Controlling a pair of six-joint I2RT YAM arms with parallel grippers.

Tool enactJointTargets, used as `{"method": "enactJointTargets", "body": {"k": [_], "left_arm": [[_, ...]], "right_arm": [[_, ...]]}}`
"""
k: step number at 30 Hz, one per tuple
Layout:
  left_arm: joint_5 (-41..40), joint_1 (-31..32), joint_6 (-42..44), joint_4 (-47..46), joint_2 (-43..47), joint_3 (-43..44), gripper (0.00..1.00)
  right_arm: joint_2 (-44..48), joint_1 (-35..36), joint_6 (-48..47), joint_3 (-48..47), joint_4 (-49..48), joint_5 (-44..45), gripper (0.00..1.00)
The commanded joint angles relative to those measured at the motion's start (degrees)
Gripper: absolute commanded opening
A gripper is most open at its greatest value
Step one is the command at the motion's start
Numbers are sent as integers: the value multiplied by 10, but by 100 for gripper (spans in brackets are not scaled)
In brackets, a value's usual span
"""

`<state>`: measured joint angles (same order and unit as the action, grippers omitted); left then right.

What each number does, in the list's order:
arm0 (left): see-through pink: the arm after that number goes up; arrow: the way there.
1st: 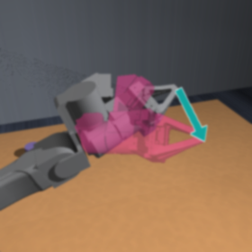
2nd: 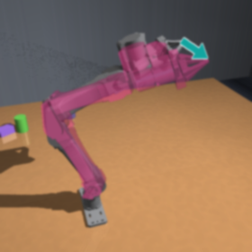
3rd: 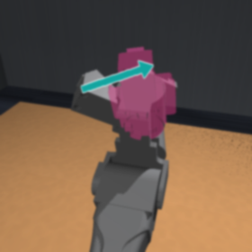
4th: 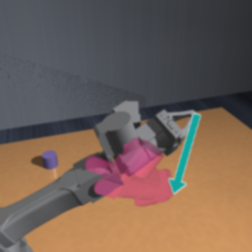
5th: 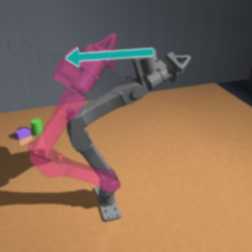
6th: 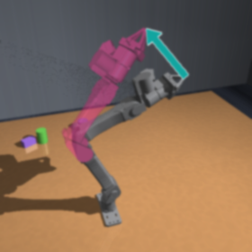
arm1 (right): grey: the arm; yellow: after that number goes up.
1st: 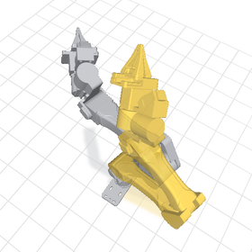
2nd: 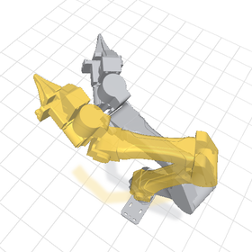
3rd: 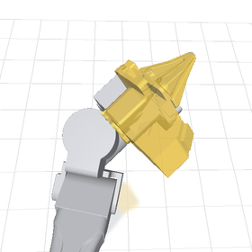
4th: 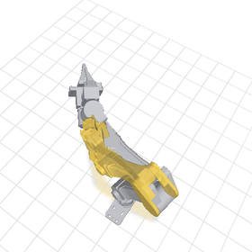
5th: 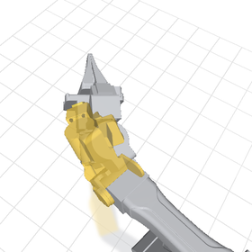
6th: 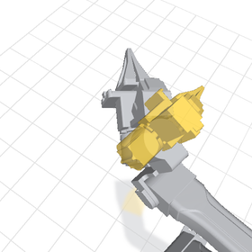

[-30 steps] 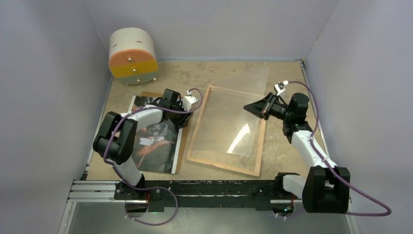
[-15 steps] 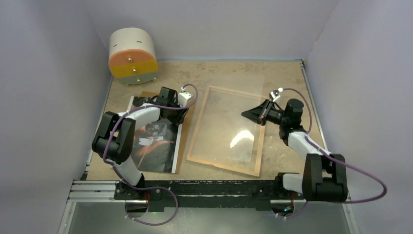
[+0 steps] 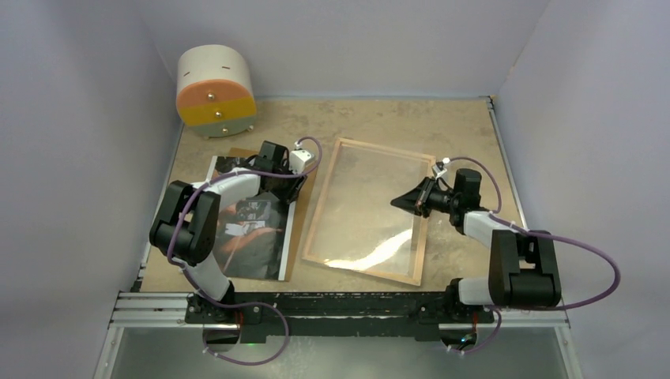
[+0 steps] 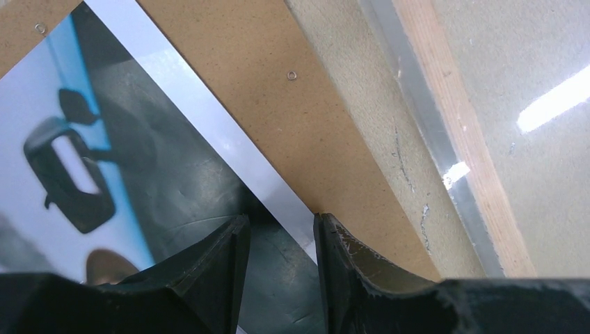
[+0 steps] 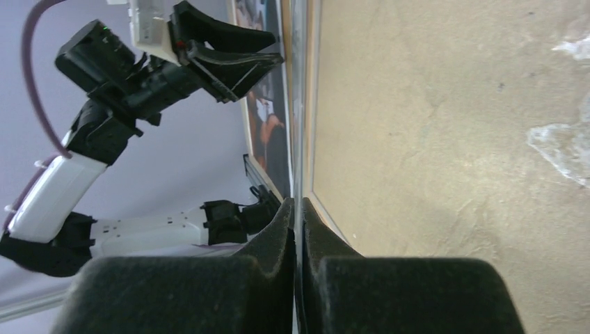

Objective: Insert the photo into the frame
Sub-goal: Place the photo frame item in the photo frame.

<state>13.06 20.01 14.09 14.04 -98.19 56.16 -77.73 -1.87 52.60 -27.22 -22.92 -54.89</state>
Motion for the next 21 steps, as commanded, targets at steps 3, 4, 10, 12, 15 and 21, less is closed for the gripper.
{"method": "enactJointTargets", "body": {"k": [3,4,10,12,15,21], "left_arm": [[6,14,8,-5,7,12,42],[6,14,8,-5,7,12,42],[10,15,9,-3,3,12,42],[11,15,9,-3,3,12,42],[12,15,9,-5,-1,12,42],[13,16,11,-6,-3,12,42]], "right_arm": [[-20,2,-82,-39,63,39,0],[-24,2,-90,-47,73,43,0],[-36,2,-103,-67,91,61,0],[-35,2,-111,-73,103,71,0],[-32,2,-118,-76,118,83,0],[-30,0,-132,-77,139,105,0]]}}
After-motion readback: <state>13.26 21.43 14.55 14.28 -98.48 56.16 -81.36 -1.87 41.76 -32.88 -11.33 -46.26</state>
